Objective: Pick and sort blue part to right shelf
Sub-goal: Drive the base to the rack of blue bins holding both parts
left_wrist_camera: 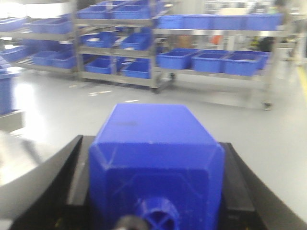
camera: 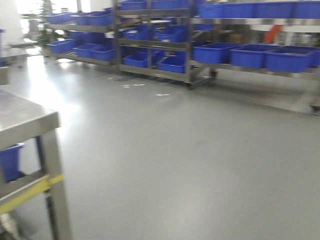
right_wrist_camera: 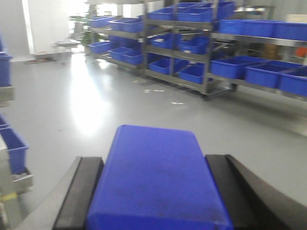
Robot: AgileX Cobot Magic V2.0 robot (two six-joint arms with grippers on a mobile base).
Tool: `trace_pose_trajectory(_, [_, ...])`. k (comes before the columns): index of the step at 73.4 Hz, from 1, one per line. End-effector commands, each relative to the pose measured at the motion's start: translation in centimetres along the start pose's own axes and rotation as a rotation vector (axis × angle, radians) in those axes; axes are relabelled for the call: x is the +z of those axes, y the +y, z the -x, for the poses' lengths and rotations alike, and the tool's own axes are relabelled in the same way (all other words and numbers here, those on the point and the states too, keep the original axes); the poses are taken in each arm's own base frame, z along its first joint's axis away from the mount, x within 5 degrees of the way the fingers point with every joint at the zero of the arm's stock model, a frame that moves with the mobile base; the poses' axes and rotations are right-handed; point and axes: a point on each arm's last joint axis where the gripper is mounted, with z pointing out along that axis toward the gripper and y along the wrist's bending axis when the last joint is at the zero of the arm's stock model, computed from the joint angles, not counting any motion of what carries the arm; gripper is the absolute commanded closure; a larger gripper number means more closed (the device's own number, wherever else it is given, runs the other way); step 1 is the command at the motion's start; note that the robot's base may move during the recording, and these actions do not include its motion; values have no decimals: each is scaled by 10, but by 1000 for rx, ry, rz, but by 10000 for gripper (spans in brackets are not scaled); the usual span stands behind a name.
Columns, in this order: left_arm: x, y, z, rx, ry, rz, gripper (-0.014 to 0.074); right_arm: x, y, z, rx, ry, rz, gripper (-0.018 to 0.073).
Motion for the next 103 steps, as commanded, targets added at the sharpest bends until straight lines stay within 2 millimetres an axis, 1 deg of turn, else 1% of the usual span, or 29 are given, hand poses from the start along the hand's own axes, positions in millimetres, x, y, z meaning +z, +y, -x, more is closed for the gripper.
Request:
trace_pose_trajectory(1, [-1,0,15,0,-96,-7,346,-1,1,17,-23,-104,8,323])
trace_pose_trajectory(103, [0,0,15,0,-94,-7,346,-1,1,17,-23,-104,8,323])
